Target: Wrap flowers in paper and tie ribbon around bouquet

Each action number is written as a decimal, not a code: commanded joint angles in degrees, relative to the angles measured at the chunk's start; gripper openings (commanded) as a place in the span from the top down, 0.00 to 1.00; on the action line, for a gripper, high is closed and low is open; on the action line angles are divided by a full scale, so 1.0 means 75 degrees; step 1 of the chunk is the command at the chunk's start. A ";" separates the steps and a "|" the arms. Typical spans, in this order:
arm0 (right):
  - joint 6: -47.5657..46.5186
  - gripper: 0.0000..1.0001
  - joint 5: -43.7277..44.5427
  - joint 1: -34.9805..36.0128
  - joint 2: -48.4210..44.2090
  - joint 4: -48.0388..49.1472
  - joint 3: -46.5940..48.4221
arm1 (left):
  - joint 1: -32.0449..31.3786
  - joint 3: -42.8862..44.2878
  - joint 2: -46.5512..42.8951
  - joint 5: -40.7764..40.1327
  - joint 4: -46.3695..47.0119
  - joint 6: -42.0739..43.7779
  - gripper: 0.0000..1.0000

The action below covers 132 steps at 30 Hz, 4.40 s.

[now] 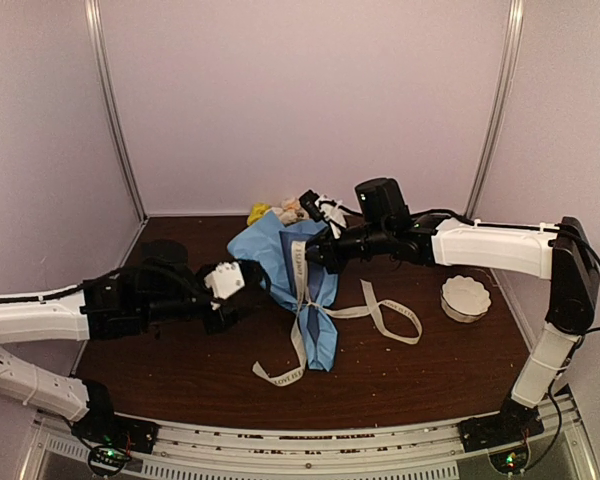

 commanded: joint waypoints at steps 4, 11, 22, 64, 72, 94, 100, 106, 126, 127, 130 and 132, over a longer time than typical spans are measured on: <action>-0.0102 1.00 -0.0351 0.0000 -0.0020 -0.0086 0.0178 | 0.1093 0.0880 0.0507 0.2668 0.1916 0.0661 0.14; -0.0217 1.00 -0.0269 0.0006 -0.0121 -0.0228 0.0049 | 0.2711 0.3680 0.2580 0.5199 -0.0617 0.0061 0.14; -0.0161 1.00 -0.0200 0.0002 -0.0141 -0.0192 0.0021 | 0.2929 0.5617 0.4400 0.6537 -0.2870 0.1243 0.33; 0.2246 0.39 0.4316 -0.0889 -0.0140 -0.4273 -0.1626 | 0.2694 0.2321 0.2906 0.4242 0.1809 -0.1523 1.00; 0.2371 0.69 0.3798 -0.1055 0.0538 -0.4290 -0.1735 | 0.2427 0.2273 0.2804 0.3916 0.1648 -0.1391 1.00; 0.2714 1.00 0.1185 0.1338 0.1538 -0.3496 0.5876 | 0.0873 0.0870 0.2318 0.3188 0.2923 -0.0838 1.00; 0.2611 0.62 0.1347 0.1646 0.3370 -0.5363 0.8341 | 0.0774 0.0396 0.2051 0.3168 0.3359 -0.1022 1.00; 0.2209 0.17 0.1797 0.1463 0.2573 -0.5388 0.7354 | 0.0773 0.0203 0.1902 0.3099 0.3761 -0.1311 1.00; 0.0899 0.43 -0.1365 0.0236 -0.1551 -0.0150 -0.0872 | 0.0820 0.0278 0.2009 0.1310 0.3809 -0.1889 1.00; 0.0897 0.45 -0.1384 0.0251 -0.1488 -0.0115 -0.0879 | 0.0820 0.0300 0.2011 0.1326 0.3779 -0.1890 1.00; 0.0897 0.56 -0.1445 0.0246 -0.1219 -0.0103 -0.0806 | 0.0820 0.0318 0.2006 0.1365 0.3752 -0.1895 1.00; 0.0895 0.56 -0.1622 0.0247 -0.1110 -0.0082 -0.0784 | 0.0820 0.0356 0.2000 0.1371 0.3697 -0.1881 1.00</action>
